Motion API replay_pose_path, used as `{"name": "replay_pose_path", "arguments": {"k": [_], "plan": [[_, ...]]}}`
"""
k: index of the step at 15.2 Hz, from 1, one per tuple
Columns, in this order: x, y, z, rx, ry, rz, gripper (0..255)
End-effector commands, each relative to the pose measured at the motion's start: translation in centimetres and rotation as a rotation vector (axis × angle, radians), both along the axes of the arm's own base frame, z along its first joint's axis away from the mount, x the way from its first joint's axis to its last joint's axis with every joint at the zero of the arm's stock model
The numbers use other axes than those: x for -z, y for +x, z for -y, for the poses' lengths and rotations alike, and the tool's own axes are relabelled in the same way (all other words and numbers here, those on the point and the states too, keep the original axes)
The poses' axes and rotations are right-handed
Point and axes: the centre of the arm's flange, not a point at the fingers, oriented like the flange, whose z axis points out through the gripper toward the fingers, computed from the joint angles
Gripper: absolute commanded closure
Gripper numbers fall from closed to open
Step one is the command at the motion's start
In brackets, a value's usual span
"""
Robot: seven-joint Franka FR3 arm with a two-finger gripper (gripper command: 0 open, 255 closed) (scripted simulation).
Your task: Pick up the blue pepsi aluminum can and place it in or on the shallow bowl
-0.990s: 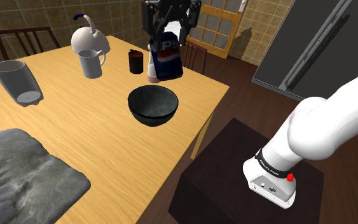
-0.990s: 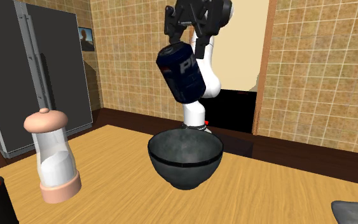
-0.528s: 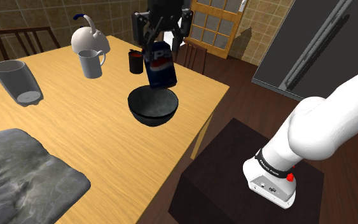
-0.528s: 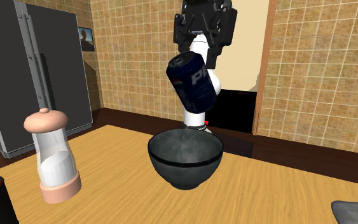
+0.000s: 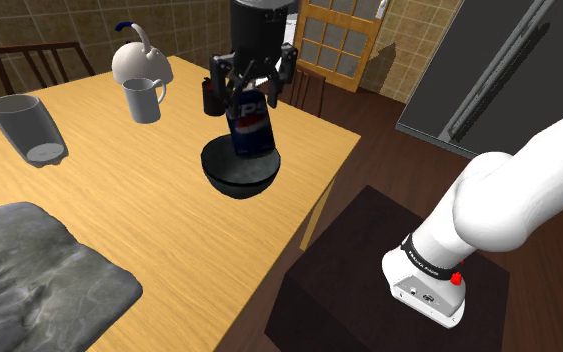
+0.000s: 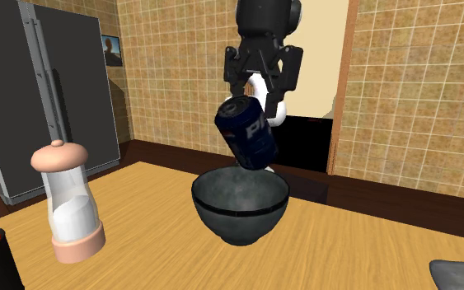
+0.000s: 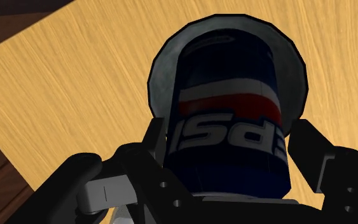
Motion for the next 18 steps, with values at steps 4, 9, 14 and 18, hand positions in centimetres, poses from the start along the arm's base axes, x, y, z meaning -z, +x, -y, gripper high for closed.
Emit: {"name": "replay_pose_path", "arguments": {"k": [4, 9, 14, 18], "plan": [[2.5, 0.0, -0.1, 0.000, 0.000, 0.001, 255], [3.5, 0.0, -0.1, 0.000, 0.000, 0.001, 255], [3.5, 0.0, -0.1, 0.000, 0.000, 0.001, 0], [3.5, 0.0, -0.1, 0.000, 0.000, 0.001, 0]]}}
